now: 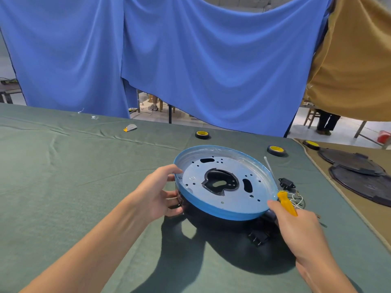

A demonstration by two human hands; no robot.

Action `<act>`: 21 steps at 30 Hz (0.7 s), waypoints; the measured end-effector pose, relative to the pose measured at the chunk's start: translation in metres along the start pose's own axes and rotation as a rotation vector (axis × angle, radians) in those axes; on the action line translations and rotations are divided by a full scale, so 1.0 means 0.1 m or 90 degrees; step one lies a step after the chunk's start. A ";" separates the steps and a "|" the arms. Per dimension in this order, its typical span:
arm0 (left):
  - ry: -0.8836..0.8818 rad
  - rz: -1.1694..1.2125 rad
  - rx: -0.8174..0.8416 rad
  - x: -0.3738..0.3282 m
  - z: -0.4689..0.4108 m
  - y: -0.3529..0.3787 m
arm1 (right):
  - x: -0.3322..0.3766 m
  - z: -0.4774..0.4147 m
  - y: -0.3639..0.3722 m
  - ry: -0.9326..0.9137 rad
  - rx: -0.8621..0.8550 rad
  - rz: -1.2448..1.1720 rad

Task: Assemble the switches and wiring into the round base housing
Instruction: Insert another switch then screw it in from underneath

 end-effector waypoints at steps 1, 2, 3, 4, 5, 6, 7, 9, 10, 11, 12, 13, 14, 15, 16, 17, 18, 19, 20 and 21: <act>0.003 0.023 0.005 0.00 -0.02 -0.01 | 0.00 -0.01 0.00 -0.001 0.004 0.001; 0.008 0.039 0.010 -0.01 -0.04 -0.02 | 0.00 -0.02 0.00 0.000 0.012 0.004; 0.013 0.047 0.014 -0.02 -0.05 -0.03 | 0.01 -0.05 -0.01 -0.002 0.021 0.012; 0.017 0.049 0.020 -0.03 -0.06 -0.04 | 0.03 -0.07 -0.03 -0.006 0.030 0.029; 0.021 0.051 0.027 -0.05 -0.07 -0.04 | 0.06 -0.09 -0.06 -0.019 0.036 0.054; 0.024 0.053 0.036 -0.05 -0.08 -0.05 | 0.12 -0.10 -0.10 -0.039 0.031 0.102; 0.027 0.055 0.045 -0.06 -0.08 -0.07 | 0.22 -0.09 -0.17 -0.065 0.005 0.178; 0.033 0.061 0.060 -0.06 -0.11 -0.10 | 0.51 -0.03 -0.30 -0.140 -0.077 0.316; 0.038 0.062 0.066 -0.06 -0.12 -0.11 | 0.65 0.01 -0.33 -0.178 -0.098 0.329; 0.043 0.063 0.073 -0.05 -0.14 -0.13 | 0.77 0.02 -0.33 -0.204 -0.092 0.317; 0.048 0.064 0.080 -0.05 -0.16 -0.14 | 0.88 0.01 -0.28 -0.217 -0.057 0.299; 0.053 0.064 0.089 -0.05 -0.18 -0.15 | 0.96 0.00 -0.20 -0.215 0.006 0.273; 0.056 0.064 0.098 -0.05 -0.21 -0.16 | 1.02 -0.01 -0.08 -0.201 0.088 0.242; 0.057 0.062 0.106 -0.05 -0.23 -0.17 | 1.08 -0.01 0.04 -0.190 0.176 0.209; 0.055 0.060 0.112 -0.05 -0.25 -0.19 | 1.15 0.00 0.18 -0.187 0.253 0.178; 0.052 0.055 0.116 -0.05 -0.27 -0.20 | 1.22 0.00 0.30 -0.196 0.308 0.156; 0.050 0.050 0.119 -0.06 -0.29 -0.22 | 1.28 -0.02 0.41 -0.207 0.337 0.143; 0.051 0.044 0.119 -0.08 -0.32 -0.23 | 1.31 -0.07 0.51 -0.216 0.348 0.144; 0.056 0.035 0.116 -0.10 -0.35 -0.23 | 1.33 -0.13 0.61 -0.224 0.352 0.164; 0.065 0.022 0.107 -0.13 -0.38 -0.24 | 1.34 -0.18 0.72 -0.233 0.356 0.199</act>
Point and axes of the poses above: each hand's wrist, its own z-axis away from the middle knuckle, its own y-axis out of the palm, x = y × z, the point moved 7 cm from there along -z, towards the middle knuckle, and after that the axes turned 4 degrees about x, right-handed, at the moved point
